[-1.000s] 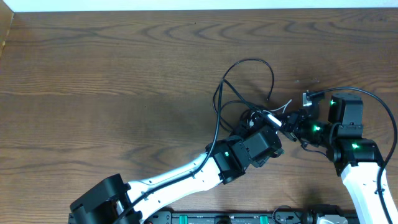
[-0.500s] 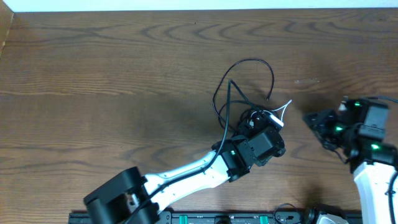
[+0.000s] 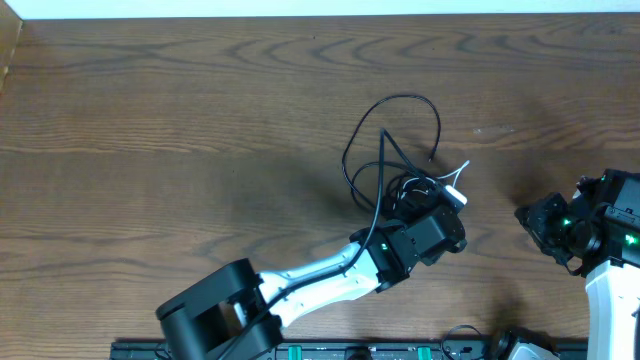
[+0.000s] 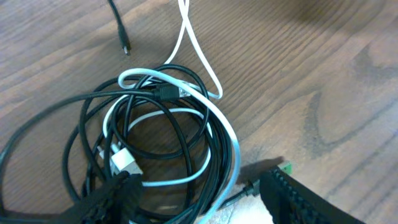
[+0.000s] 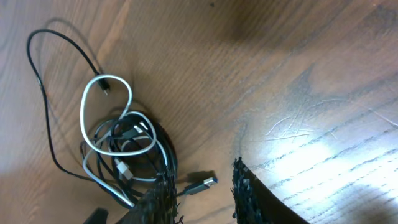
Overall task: Untangle cables
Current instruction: 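Lift the cable bundle with the left gripper and shake it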
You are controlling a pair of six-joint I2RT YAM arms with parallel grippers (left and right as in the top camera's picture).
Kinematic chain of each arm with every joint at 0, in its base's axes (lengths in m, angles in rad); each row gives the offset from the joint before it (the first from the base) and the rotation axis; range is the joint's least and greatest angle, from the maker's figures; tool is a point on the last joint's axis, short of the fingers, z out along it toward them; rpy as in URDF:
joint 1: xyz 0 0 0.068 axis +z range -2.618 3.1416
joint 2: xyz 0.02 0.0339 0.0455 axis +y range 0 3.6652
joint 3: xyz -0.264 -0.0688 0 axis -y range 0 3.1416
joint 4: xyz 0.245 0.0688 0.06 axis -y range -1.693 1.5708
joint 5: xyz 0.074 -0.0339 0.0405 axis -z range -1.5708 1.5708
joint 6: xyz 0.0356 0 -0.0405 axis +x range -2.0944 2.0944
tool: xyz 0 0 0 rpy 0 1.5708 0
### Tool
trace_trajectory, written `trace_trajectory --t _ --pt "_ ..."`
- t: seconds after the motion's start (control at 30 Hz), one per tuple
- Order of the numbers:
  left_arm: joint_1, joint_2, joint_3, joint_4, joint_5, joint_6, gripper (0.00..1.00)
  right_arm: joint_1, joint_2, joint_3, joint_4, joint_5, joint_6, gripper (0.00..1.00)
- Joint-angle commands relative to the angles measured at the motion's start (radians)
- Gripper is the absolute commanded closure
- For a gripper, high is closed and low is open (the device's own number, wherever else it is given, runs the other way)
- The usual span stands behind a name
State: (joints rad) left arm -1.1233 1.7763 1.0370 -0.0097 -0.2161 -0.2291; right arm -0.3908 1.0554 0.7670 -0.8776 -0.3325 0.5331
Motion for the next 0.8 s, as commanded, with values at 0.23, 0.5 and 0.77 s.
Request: trace_trajectory --t 0.23,0.5,0.77 --pt "-0.002 0.050 -0.008 0.016 -0.021 0.012 0.48 -0.005 -0.009 0.018 -0.009 0.020 -0.034 0.71" --pt "-0.001 0.051 -0.008 0.021 -0.021 0.012 0.62 -0.005 -0.009 0.018 -0.010 0.020 -0.034 0.70" --pt "0.001 0.061 -0.008 0.057 -0.109 0.011 0.92 -0.005 -0.009 0.018 -0.029 0.021 -0.034 0.70"
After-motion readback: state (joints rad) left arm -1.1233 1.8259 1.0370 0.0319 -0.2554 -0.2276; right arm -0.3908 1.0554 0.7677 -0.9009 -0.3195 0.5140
